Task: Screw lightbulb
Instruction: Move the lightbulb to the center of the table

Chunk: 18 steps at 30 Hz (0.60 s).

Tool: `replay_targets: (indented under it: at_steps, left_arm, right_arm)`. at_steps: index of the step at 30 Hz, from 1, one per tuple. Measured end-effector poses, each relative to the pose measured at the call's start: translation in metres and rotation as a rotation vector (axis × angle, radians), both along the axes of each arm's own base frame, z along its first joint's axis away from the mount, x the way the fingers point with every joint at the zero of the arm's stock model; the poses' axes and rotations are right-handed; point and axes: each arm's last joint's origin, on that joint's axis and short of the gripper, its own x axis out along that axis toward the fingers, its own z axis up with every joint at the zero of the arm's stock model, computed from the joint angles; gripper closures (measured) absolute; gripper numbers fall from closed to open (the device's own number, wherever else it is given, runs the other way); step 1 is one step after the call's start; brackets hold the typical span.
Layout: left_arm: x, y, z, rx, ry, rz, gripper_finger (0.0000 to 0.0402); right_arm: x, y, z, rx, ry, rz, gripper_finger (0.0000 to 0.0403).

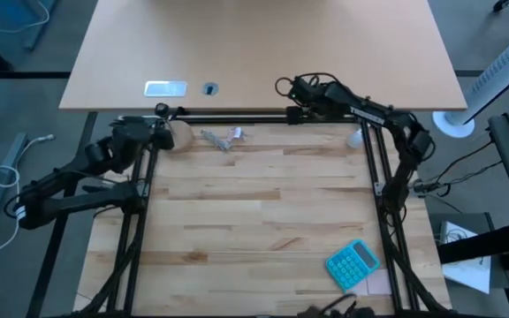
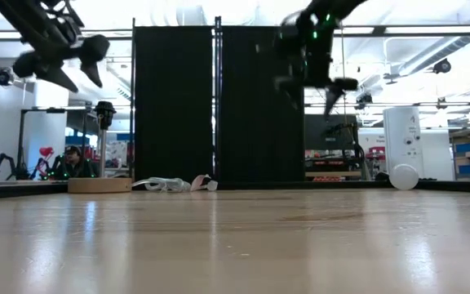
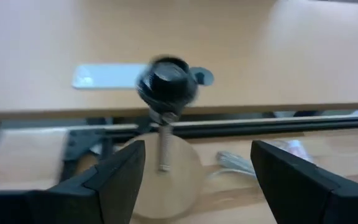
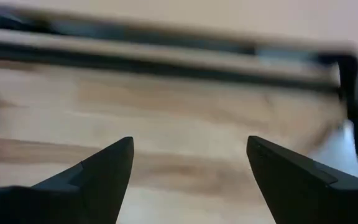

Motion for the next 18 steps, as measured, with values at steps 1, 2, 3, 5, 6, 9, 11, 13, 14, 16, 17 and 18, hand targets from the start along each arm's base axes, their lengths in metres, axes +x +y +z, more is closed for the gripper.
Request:
replay_targets:
  at_steps: [1, 2, 3, 5, 6, 9, 11, 13, 14, 16, 17, 18]
  left_arm:
    - [-0.002, -0.001, 0.003, -0.001, 0.020, 0.002, 0.0118]
    - [-0.005, -0.002, 0.005, -0.006, 0.043, 0.005, 0.0118]
    - [-0.007, -0.003, 0.006, -0.014, 0.060, 0.007, 0.0118]
    - [-0.010, -0.005, 0.007, -0.027, 0.082, 0.006, 0.0118]
    - [-0.011, -0.006, 0.006, -0.036, 0.095, 0.006, 0.0118]
    - [-0.013, -0.008, 0.003, -0.053, 0.107, -0.003, 0.0118]
    - [-0.013, -0.008, -0.001, -0.062, 0.111, -0.008, 0.0118]
    - [-0.013, -0.008, -0.004, -0.065, 0.116, -0.008, 0.0118]
    - [-0.013, -0.008, -0.005, -0.066, 0.123, -0.010, 0.0118]
    - [-0.013, -0.008, -0.006, -0.062, 0.146, -0.023, 0.0118]
    - [-0.013, -0.008, -0.005, -0.056, 0.155, -0.031, 0.0118]
    - [-0.013, -0.008, -0.005, -0.051, 0.162, -0.038, 0.0118]
  right_arm:
    - [-0.003, -0.006, -0.004, 0.037, -0.002, -0.023, 0.0097]
    - [-0.006, -0.011, -0.007, 0.058, 0.001, -0.045, 0.0099]
    - [-0.010, -0.015, -0.009, 0.073, 0.015, -0.072, 0.0101]
    - [-0.017, -0.022, -0.014, 0.097, 0.031, -0.109, 0.0103]
    - [-0.020, -0.026, -0.015, 0.109, 0.038, -0.124, 0.0104]
    - [-0.031, -0.032, -0.018, 0.151, 0.073, -0.183, 0.0105]
    - [-0.038, -0.034, -0.018, 0.167, 0.099, -0.209, 0.0103]
    - [-0.044, -0.038, -0.018, 0.160, 0.123, -0.226, 0.0100]
    - [-0.047, -0.041, -0.019, 0.159, 0.126, -0.236, 0.0099]
    - [-0.052, -0.048, -0.023, 0.167, 0.135, -0.265, 0.0099]
    - [-0.055, -0.052, -0.026, 0.173, 0.138, -0.289, 0.0099]
    - [-0.057, -0.056, -0.030, 0.182, 0.142, -0.314, 0.0101]
